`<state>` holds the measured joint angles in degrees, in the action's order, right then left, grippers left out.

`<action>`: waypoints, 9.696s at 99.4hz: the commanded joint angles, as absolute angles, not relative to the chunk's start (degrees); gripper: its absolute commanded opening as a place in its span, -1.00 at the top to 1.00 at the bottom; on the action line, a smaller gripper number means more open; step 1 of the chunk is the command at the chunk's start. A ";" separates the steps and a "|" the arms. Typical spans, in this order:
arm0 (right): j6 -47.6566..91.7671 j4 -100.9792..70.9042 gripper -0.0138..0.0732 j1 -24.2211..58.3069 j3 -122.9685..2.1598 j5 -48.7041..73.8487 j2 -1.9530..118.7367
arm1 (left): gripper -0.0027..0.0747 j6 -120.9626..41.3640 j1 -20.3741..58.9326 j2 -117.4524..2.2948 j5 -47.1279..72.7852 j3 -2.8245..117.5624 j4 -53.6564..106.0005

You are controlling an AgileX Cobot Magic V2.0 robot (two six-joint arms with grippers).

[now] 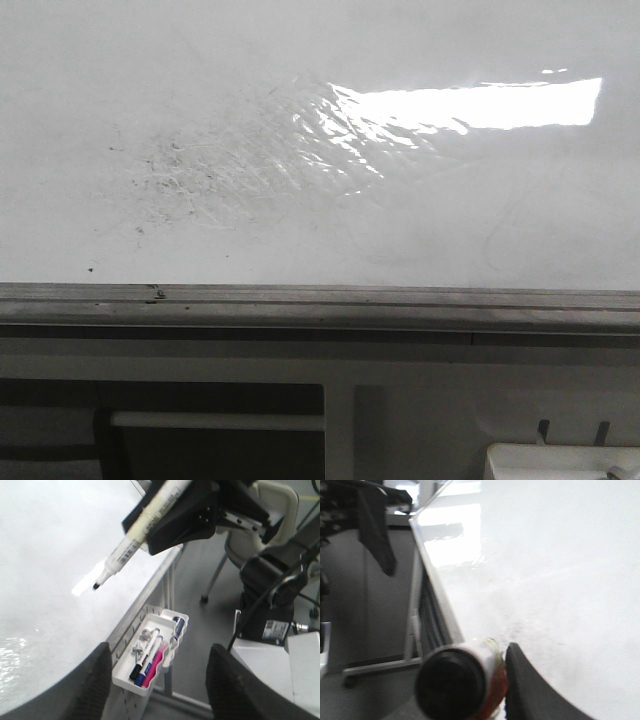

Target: Write number 8 on whiteboard

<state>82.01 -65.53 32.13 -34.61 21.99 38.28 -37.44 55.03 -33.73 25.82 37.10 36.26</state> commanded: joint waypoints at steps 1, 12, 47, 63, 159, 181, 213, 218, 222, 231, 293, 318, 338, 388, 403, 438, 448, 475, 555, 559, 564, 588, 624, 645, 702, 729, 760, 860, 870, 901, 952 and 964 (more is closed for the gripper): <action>82.04 -63.63 0.77 31.85 -33.27 10.20 34.48 | 0.15 -29.83 55.37 -28.60 20.84 36.47 32.70; 82.04 -61.88 0.77 31.85 -32.00 1.70 34.27 | 0.46 -26.87 55.37 -22.87 17.62 31.94 30.83; 82.04 -61.44 0.79 31.85 -32.12 -12.06 45.84 | 0.98 -23.53 55.37 -17.08 -4.37 20.83 33.00; 82.04 -65.36 0.79 31.85 -32.12 -15.46 49.37 | 0.98 -23.53 55.37 -17.08 -4.17 20.83 33.12; 82.11 -65.12 0.79 15.02 -31.33 5.28 47.83 | 0.98 -23.53 55.37 -17.08 -4.05 20.83 34.59; 81.63 -65.09 0.79 5.57 -27.31 16.68 46.51 | 0.98 -23.53 55.37 -17.08 -4.05 20.83 34.59; 81.63 -66.60 0.79 7.14 -31.45 18.70 49.46 | 0.98 -23.53 55.37 -17.08 -4.05 20.83 34.59; 81.63 -66.60 0.79 7.14 -33.17 18.70 50.43 | 0.98 -23.53 55.37 -17.08 -3.93 20.83 34.59; 81.63 -66.60 0.79 7.14 -34.51 18.80 51.40 | 0.98 -23.53 55.37 -17.08 -3.93 20.83 34.59; 81.63 -66.60 0.79 7.14 -37.81 18.80 53.62 | 0.98 -23.53 55.48 -17.08 -3.79 20.83 34.59; 81.63 -67.29 0.79 7.40 -45.83 39.01 48.55 | 0.64 -23.53 55.48 -17.30 2.73 21.34 35.10; 81.63 -63.82 0.79 15.31 -46.12 53.12 44.61 | -0.21 -27.38 55.73 -27.99 13.08 26.03 32.87; 81.53 -58.99 0.79 24.71 -46.12 55.83 50.23 | -0.21 -36.61 58.62 -45.39 18.59 35.74 33.45; 79.04 -55.34 0.79 35.84 -46.12 48.08 53.99 | -0.17 -39.45 65.42 -65.35 18.36 45.69 35.06; 78.96 -55.34 0.79 35.84 -46.12 48.30 53.99 | 0.34 -39.45 65.42 -65.35 18.39 45.69 35.06; 74.35 -55.34 0.33 35.84 -46.12 47.82 53.99 | 0.98 -39.45 65.42 -65.13 18.75 45.69 36.93; 72.14 -55.21 -0.27 35.84 -46.12 46.60 53.99 | 0.98 -39.45 65.42 -64.47 18.85 45.69 37.48; 70.94 -55.00 -0.48 32.66 -46.12 39.78 48.90 | 0.98 -39.45 65.31 -59.55 18.49 42.98 41.29; 67.59 -54.32 0.83 23.51 -43.50 38.02 29.37 | 0.98 -39.45 62.97 -69.23 -19.82 35.04 66.54; 67.18 -54.32 0.83 23.51 -43.50 37.91 29.37 | 0.98 -39.45 62.53 -69.96 -19.08 35.83 66.54; 66.21 -54.32 0.83 23.51 -43.50 37.91 29.37 | 0.98 -39.45 61.39 -70.96 -17.84 36.93 66.54; 65.83 -54.32 0.83 23.51 -43.50 37.70 29.37 | 0.98 -39.45 54.37 -75.57 -11.58 41.54 68.55; 65.34 -55.18 0.83 23.51 -43.50 33.15 29.37 | 0.98 -39.45 48.59 -79.02 -11.29 42.02 71.08; 65.34 -55.18 0.83 23.51 -43.50 33.15 29.37 | 0.55 -39.45 48.59 -79.02 -11.80 42.11 71.08; 58.39 -52.58 0.83 23.51 -43.50 34.20 28.12 | -0.32 -39.45 48.82 -74.11 -6.00 42.24 71.08; 40.65 -25.89 0.83 23.51 -42.13 34.24 19.98 | -0.12 -39.45 48.82 -60.44 5.43 38.34 70.83; 24.35 -10.15 0.83 23.51 -29.85 34.13 5.73 | 0.98 -39.45 48.82 -41.25 7.24 29.37 68.56; 24.35 -10.26 0.83 23.51 -26.48 34.65 3.35 | 0.98 -43.45 48.70 -30.68 2.51 22.98 59.78; 24.35 -10.26 0.83 23.51 -26.48 34.65 3.35 | 0.98 -43.58 46.91 -27.24 -1.38 19.27 47.58; 24.35 -10.26 0.83 23.51 -26.48 34.65 3.35 | 0.98 -38.30 29.24 -7.80 -1.94 5.19 32.56; 24.35 -10.26 0.83 23.51 -26.48 34.65 3.35 | 0.98 -13.39 17.16 -3.62 9.52 -1.84 14.87; 24.35 -10.26 0.83 23.51 -26.48 34.65 3.35 | 0.98 -13.24 17.16 -1.66 14.79 -1.84 15.23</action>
